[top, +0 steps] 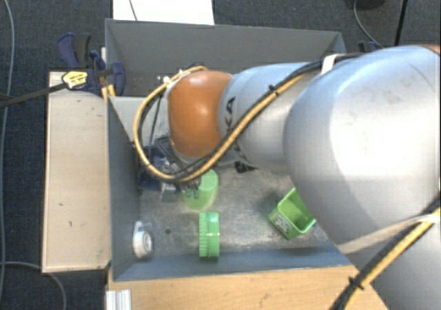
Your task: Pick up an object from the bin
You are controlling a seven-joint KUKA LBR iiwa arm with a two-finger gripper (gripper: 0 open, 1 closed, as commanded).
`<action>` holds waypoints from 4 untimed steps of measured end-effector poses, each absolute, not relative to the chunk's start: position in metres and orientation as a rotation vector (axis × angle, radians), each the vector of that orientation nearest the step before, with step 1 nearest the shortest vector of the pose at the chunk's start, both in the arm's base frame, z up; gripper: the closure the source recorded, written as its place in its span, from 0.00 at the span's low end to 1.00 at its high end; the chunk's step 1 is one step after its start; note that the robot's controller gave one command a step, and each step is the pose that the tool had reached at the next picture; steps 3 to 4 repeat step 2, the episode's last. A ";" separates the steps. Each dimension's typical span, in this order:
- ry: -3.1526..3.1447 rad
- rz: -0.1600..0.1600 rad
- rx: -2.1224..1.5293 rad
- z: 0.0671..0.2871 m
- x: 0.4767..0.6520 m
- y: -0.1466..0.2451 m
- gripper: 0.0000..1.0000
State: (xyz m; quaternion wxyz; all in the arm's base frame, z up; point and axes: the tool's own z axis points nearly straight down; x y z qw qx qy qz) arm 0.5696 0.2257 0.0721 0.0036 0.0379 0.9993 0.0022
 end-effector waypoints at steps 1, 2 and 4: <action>3.132 0.008 0.070 0.077 0.575 0.221 1.00; 3.132 0.008 0.080 0.076 0.573 0.217 1.00; 3.132 0.008 0.080 0.076 0.573 0.217 1.00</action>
Offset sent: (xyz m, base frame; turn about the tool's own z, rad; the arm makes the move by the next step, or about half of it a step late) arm -0.0019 -0.0108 -0.0021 -0.0079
